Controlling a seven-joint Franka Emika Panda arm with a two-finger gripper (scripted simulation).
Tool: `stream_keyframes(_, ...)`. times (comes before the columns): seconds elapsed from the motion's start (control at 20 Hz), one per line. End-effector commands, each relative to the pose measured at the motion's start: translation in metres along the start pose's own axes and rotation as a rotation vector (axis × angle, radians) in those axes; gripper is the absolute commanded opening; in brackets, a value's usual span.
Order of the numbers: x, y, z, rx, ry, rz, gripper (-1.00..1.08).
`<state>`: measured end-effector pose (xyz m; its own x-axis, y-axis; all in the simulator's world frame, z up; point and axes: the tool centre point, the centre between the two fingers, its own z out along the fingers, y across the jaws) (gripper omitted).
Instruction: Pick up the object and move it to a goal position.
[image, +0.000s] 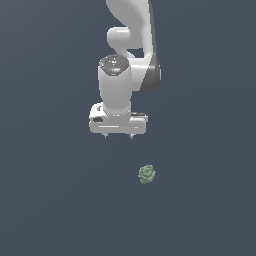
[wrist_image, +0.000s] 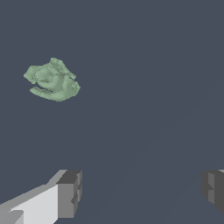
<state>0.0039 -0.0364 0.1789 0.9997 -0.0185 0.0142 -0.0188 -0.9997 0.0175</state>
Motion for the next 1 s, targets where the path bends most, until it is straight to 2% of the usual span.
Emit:
stream_keyframes(0.0,0.000,0.000,0.000,0.000,0.000,0.000,1.00)
stream_keyframes(0.4,0.007,-0.028,0.000,0.003,0.010,-0.075,1.00)
stream_keyframes(0.95,0.014,-0.034,0.003,0.004,0.009,-0.051,1.00)
